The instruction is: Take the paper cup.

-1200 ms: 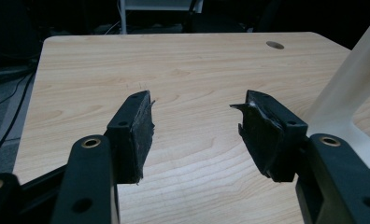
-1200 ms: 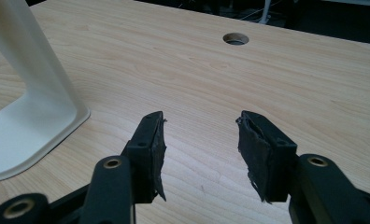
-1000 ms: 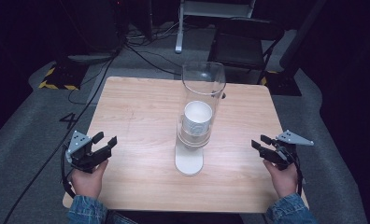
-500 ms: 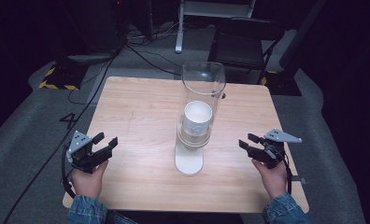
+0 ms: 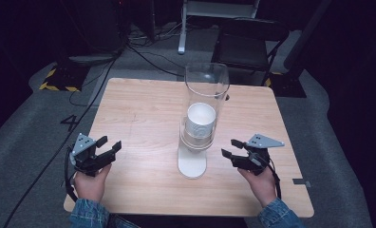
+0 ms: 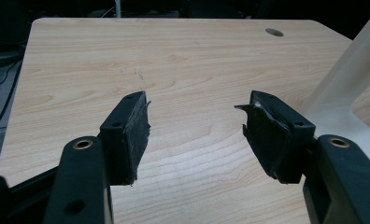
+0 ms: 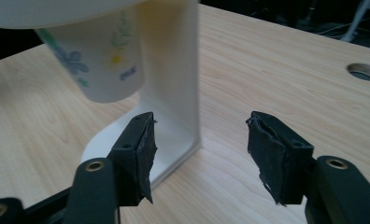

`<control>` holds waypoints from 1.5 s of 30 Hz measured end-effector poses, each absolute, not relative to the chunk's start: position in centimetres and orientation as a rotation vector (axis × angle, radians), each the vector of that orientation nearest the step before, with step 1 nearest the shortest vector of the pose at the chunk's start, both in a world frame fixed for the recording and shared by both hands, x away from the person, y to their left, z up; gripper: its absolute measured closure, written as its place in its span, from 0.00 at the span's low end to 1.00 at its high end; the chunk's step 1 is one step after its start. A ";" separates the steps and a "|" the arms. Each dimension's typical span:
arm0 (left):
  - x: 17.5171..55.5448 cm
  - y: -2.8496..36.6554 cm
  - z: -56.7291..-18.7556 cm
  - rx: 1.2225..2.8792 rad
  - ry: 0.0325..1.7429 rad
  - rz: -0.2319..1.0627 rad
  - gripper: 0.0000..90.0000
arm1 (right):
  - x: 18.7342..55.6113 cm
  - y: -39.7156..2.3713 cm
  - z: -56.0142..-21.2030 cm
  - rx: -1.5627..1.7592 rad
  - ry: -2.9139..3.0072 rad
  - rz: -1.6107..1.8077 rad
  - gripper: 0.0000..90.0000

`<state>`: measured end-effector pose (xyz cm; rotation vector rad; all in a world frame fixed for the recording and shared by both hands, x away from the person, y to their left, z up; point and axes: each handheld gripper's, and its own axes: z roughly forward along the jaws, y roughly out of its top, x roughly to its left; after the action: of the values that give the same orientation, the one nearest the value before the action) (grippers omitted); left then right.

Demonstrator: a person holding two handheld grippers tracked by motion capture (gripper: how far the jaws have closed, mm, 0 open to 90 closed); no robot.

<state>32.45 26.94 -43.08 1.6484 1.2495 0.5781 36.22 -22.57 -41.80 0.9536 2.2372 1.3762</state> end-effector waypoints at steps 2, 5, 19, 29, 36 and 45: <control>32.5 26.9 -43.1 1.649 1.247 0.578 0.44 | 36.2 -21.3 -42.2 0.916 2.279 1.385 0.43; 32.5 26.9 -43.2 1.652 1.244 0.580 0.44 | 36.2 -20.6 -42.3 0.888 2.294 1.387 0.42; 32.6 27.1 -43.5 1.644 1.257 0.567 0.43 | 37.2 -16.6 -42.8 0.829 2.308 1.521 0.35; 32.4 27.3 -43.5 1.645 1.256 0.566 0.43 | 38.0 -14.6 -43.6 0.788 2.311 1.546 0.31; 32.4 27.5 -43.6 1.639 1.260 0.564 0.42 | 38.4 -13.7 -44.2 0.784 2.286 1.543 0.33; 32.4 27.6 -43.6 1.633 1.264 0.564 0.42 | 38.4 -13.6 -44.2 0.762 2.272 1.547 0.37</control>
<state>32.36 27.57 -43.61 1.6335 1.2641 0.5639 38.36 -13.56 -44.16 0.7615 2.2715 1.5466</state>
